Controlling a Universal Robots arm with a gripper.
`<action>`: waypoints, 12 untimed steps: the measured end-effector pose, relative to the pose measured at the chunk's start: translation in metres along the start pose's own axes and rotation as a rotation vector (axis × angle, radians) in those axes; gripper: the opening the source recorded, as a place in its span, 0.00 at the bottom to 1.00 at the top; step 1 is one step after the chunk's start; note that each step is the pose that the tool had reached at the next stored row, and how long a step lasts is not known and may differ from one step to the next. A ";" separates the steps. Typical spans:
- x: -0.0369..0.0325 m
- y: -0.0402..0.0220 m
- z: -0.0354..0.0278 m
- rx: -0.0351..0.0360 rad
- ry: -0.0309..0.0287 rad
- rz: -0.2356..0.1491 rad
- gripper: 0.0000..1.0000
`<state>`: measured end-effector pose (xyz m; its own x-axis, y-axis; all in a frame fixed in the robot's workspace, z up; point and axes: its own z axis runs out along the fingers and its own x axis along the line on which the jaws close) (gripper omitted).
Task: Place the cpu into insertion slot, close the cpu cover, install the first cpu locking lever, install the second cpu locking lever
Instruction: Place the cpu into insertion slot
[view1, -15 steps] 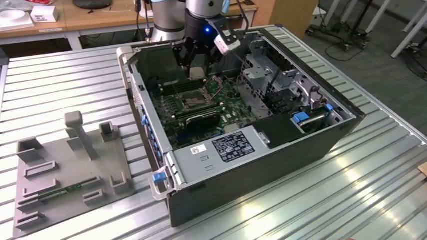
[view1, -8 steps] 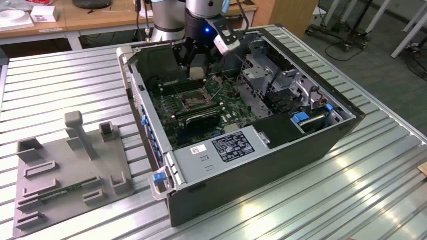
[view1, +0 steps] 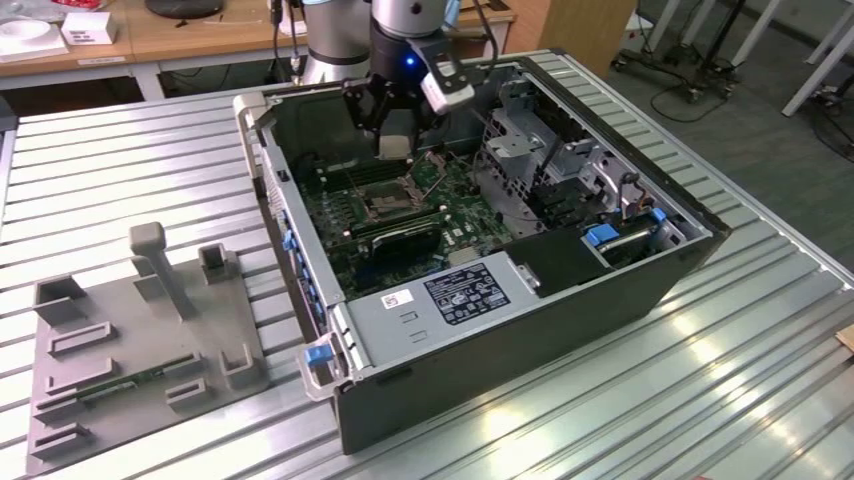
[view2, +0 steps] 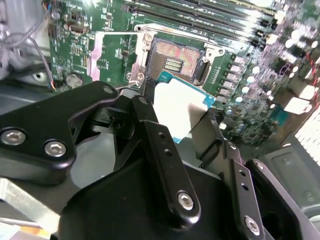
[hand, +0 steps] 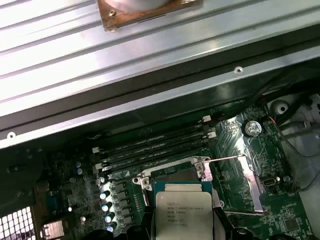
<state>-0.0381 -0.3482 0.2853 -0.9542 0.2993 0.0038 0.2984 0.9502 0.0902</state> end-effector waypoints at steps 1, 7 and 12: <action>0.0000 0.0000 0.0002 -0.0001 -0.0016 0.018 0.54; 0.0000 -0.0001 0.0011 -0.0004 -0.0115 0.127 0.54; 0.0000 -0.0002 0.0018 -0.0008 -0.0196 0.217 0.54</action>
<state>-0.0381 -0.3482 0.2835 -0.8670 0.4983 0.0038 0.4966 0.8633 0.0902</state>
